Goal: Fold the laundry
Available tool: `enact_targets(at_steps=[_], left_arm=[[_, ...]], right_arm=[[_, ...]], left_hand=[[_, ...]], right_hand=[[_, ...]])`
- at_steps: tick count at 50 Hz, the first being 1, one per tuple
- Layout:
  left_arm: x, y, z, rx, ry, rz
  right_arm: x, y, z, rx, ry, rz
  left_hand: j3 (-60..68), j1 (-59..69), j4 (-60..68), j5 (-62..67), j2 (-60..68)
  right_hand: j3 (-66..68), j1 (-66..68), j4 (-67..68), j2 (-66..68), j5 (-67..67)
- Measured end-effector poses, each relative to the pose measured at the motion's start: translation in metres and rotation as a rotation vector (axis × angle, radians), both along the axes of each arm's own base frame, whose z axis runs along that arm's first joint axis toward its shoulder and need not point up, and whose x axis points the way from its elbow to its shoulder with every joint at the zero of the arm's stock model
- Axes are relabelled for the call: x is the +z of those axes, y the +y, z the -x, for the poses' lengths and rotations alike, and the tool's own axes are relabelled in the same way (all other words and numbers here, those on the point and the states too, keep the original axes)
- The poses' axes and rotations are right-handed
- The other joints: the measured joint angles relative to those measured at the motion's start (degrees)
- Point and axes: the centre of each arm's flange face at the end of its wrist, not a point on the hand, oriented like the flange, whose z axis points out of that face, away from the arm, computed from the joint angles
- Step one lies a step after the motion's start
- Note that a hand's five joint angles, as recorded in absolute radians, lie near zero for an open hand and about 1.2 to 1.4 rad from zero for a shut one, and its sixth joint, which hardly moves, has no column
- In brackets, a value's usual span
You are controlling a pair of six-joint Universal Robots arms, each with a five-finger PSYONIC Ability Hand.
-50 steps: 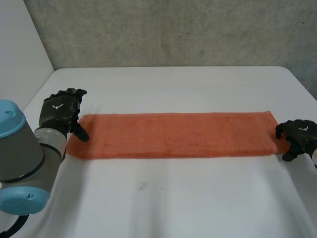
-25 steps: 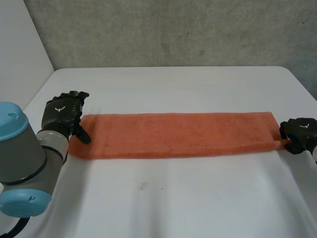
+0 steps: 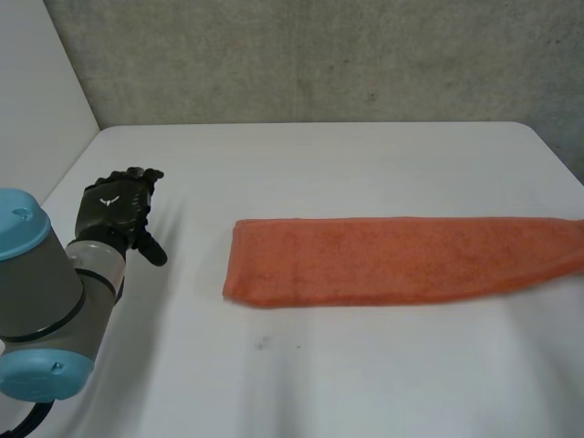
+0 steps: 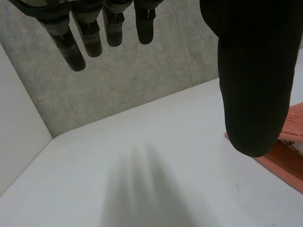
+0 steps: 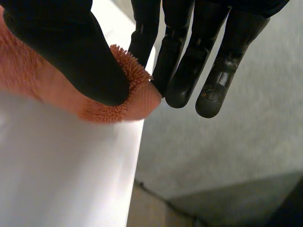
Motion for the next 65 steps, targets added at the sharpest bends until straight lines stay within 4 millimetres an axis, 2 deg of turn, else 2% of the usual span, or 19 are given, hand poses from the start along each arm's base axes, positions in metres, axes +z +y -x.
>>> enact_targets(at_steps=[9,15,16,23,29,30,35,36,38,39,44,47,48,51,53,54,57,64,65], left_arm=[[0.001,0.000,0.000,0.001,0.001,0.003],[0.001,0.000,0.000,0.001,0.001,0.003],[0.001,0.000,0.000,0.001,0.001,0.003],[0.001,0.001,0.001,-0.001,0.001,0.002],[0.000,0.002,0.001,-0.003,0.000,-0.001],[-0.001,0.002,0.001,-0.005,-0.001,-0.003],[-0.002,0.003,0.002,-0.007,-0.003,-0.006],[-0.002,0.003,0.002,-0.008,-0.003,-0.007],[-0.002,0.004,0.002,-0.009,-0.003,-0.007],[-0.002,0.004,0.004,-0.015,-0.003,-0.005],[0.004,0.006,0.012,-0.043,0.004,0.015],[0.013,0.007,0.025,-0.081,0.016,0.046],[0.013,0.007,0.025,-0.081,0.016,0.046],[0.019,0.008,0.046,-0.141,0.028,0.076],[0.020,0.009,0.051,-0.156,0.031,0.081],[0.020,0.010,0.063,-0.194,0.035,0.086],[0.014,0.010,0.082,-0.256,0.037,0.083],[-0.016,0.006,0.107,-0.339,0.016,0.032],[-0.023,0.005,0.108,-0.344,0.010,0.018]], right_arm=[[0.049,0.016,-0.140,0.354,0.005,0.149],[0.070,0.064,-0.257,0.670,-0.034,0.223],[0.070,0.069,-0.266,0.697,-0.038,0.225],[0.048,0.143,-0.374,1.060,-0.085,0.209],[0.016,0.178,-0.413,1.205,-0.094,0.151],[-0.004,0.192,-0.425,1.249,-0.090,0.107],[-0.030,0.207,-0.434,1.271,-0.073,0.047],[-0.030,0.207,-0.434,1.264,-0.071,0.046],[-0.028,0.207,-0.434,1.258,-0.071,0.047],[-0.018,0.204,-0.432,1.224,-0.074,0.066],[0.017,0.186,-0.415,1.095,-0.115,0.116],[0.039,0.167,-0.386,0.966,-0.182,0.114],[0.039,0.167,-0.386,0.966,-0.182,0.114],[0.045,0.149,-0.348,0.833,-0.259,0.073],[0.044,0.146,-0.340,0.805,-0.274,0.060],[0.038,0.138,-0.318,0.736,-0.302,0.022],[0.022,0.128,-0.284,0.636,-0.327,-0.045],[-0.010,0.121,-0.231,0.511,-0.354,-0.166],[-0.016,0.120,-0.224,0.501,-0.364,-0.188]], left_hand=[[0.0,0.0,0.0,0.0,0.0],[0.0,0.0,0.0,0.0,0.0],[0.0,0.0,0.0,0.0,0.0],[0.0,0.0,0.0,0.0,0.0],[0.0,0.0,0.0,0.0,0.0],[0.0,0.0,0.0,0.0,0.0],[0.0,0.0,0.0,0.0,0.0],[0.0,0.0,0.0,0.0,0.0],[0.0,0.0,0.0,0.0,0.0],[0.0,0.0,0.0,0.0,0.0],[0.0,0.0,0.0,0.0,0.0],[0.0,0.0,0.0,0.0,0.0],[0.0,0.0,0.0,0.0,0.0],[0.0,0.0,0.0,0.0,0.0],[0.0,0.0,0.0,0.0,0.0],[0.0,0.0,0.0,0.0,0.0],[0.0,0.0,0.0,0.0,0.0],[0.0,0.0,0.0,0.0,0.0],[0.0,0.0,0.0,0.0,0.0]], right_hand=[[0.0,0.0,0.0,0.0,0.4],[0.3,0.5,0.0,0.0,0.4],[0.3,0.5,0.0,0.0,0.4],[0.3,0.5,0.0,0.0,0.4],[0.3,0.5,0.0,0.0,0.5],[0.3,0.5,0.0,0.0,0.5],[-0.2,-0.1,-0.5,-0.9,0.1],[-23.0,-21.0,-23.2,-24.7,-21.2],[-23.0,-21.0,-23.2,-24.7,-21.2],[-47.6,-39.9,-48.0,-48.1,-45.4],[-55.5,-42.6,-54.9,-54.6,-51.9],[-55.5,-42.6,-54.9,-54.6,-51.9],[-55.5,-42.6,-54.9,-54.6,-51.9],[-55.5,-42.6,-54.9,-54.6,-51.9],[-55.5,-42.6,-54.9,-54.6,-51.9],[-55.5,-42.6,-54.9,-54.6,-51.9],[-55.5,-42.6,-54.9,-54.6,-51.9],[-54.9,-42.3,-54.5,-54.1,-51.6],[-48.7,-38.4,-49.3,-48.3,-46.8]])
